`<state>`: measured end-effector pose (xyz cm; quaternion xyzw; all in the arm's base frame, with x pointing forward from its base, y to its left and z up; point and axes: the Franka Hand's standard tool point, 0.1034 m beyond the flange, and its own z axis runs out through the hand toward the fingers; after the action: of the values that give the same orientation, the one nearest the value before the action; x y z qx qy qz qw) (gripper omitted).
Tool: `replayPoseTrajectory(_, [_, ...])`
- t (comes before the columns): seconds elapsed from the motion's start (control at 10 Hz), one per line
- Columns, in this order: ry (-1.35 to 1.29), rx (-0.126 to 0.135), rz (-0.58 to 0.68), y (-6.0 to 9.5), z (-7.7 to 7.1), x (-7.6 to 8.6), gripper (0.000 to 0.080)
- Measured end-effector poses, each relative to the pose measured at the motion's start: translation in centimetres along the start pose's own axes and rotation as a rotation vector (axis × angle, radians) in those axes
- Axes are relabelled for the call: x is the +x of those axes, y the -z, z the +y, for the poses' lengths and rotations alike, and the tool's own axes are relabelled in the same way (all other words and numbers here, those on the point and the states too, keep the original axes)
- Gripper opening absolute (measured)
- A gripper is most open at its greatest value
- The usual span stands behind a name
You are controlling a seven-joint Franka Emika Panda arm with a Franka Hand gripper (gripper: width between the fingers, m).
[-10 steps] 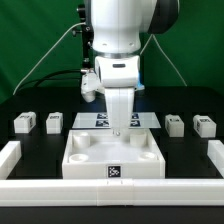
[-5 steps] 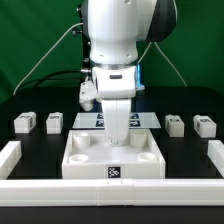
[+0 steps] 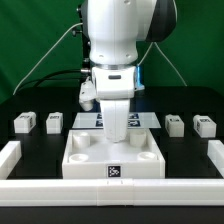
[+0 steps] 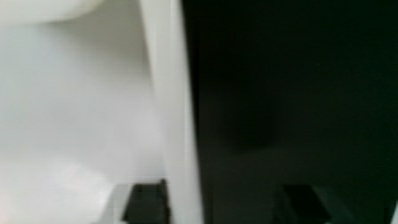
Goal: Assemble one leg
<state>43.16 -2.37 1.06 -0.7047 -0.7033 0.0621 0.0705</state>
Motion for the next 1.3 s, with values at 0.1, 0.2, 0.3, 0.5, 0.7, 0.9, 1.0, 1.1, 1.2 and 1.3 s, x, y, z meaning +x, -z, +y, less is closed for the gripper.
replayPoseTrajectory(0.1, [0.000,0.000,0.000,0.0,0.0,0.0,0.0075])
replayPoseTrajectory(0.2, [0.000,-0.007,0.000,0.1,0.2,0.0,0.0075])
replayPoseTrajectory(0.3, [0.000,-0.007,0.000,0.1,0.2,0.0,0.0076])
replayPoseTrajectory(0.5, [0.000,-0.007,0.000,0.1,0.2,0.0,0.0076])
replayPoseTrajectory(0.7, [0.000,-0.007,0.000,0.1,0.2,0.0,0.0076])
replayPoseTrajectory(0.9, [0.000,-0.007,0.000,0.1,0.2,0.0,0.0077])
replayPoseTrajectory(1.0, [0.000,-0.007,0.000,0.1,0.2,0.0,0.0077])
replayPoseTrajectory(1.1, [-0.001,-0.009,0.001,0.2,0.6,0.3,0.0077])
replayPoseTrajectory(1.2, [0.010,-0.019,0.003,0.3,1.3,1.1,0.0077])
replayPoseTrajectory(1.3, [0.023,-0.038,0.008,0.4,1.9,1.9,0.0077])
